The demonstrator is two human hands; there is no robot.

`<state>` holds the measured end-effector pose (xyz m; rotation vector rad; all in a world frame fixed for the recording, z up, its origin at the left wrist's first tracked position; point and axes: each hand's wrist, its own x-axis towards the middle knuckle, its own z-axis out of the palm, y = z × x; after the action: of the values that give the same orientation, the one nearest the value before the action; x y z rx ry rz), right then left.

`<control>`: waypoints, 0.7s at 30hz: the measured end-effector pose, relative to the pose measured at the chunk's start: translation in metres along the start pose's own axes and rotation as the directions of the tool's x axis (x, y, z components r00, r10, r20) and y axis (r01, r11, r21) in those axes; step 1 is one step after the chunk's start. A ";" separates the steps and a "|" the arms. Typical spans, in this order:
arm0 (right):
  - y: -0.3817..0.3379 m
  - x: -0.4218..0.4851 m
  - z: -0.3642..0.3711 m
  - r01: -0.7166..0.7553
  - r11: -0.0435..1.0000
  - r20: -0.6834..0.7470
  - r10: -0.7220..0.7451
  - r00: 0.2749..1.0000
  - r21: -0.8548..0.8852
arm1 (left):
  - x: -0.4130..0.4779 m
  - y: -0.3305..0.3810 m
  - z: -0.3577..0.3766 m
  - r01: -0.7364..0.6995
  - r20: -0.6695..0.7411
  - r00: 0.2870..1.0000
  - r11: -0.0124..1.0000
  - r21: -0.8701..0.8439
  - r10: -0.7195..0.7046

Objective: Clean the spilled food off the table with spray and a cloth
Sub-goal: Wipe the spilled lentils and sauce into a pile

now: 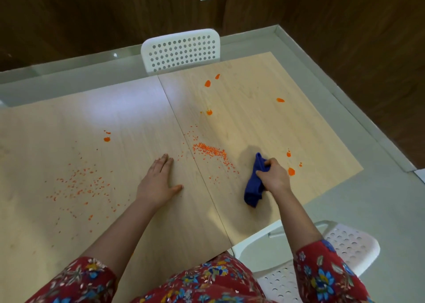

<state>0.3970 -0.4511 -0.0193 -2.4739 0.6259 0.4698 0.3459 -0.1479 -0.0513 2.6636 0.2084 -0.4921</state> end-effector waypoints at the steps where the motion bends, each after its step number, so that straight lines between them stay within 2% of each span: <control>1: -0.001 -0.008 0.008 0.020 0.999 0.019 -0.019 1.000 -0.030 | 0.000 -0.001 0.001 -0.002 0.000 1.000 1.000 -0.003 0.002; 6: -0.037 -0.047 0.063 0.249 0.966 0.043 -0.252 0.967 0.066 | 0.001 -0.001 0.001 -0.009 -0.001 1.000 1.000 0.003 0.009; 10: -0.039 -0.051 0.061 0.259 0.948 -0.065 -0.251 0.966 0.183 | 0.001 -0.002 -0.001 -0.016 0.001 1.000 1.000 0.016 0.016; 12: -0.024 -0.044 0.044 0.224 0.956 -0.129 -0.203 0.971 0.187 | 0.001 -0.004 -0.001 -0.026 0.003 1.000 1.000 0.012 0.025; 14: -0.003 -0.031 0.022 0.111 0.972 -0.171 -0.076 0.982 0.207 | 0.000 -0.004 -0.002 -0.033 0.006 0.999 0.999 0.015 0.033; 18: 0.038 -0.010 -0.013 -0.184 0.932 -0.061 0.213 0.975 0.313 | 0.000 -0.003 -0.003 -0.038 0.014 0.999 0.999 0.018 0.038; 21: 0.052 -0.010 -0.024 -0.212 0.929 -0.027 0.231 0.972 0.304 | 0.000 -0.003 -0.004 -0.045 0.022 0.999 0.999 0.024 0.044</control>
<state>0.3660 -0.5002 -0.0172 -2.1470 0.9374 0.3522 0.3463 -0.1431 -0.0487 2.6795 0.1369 -0.5125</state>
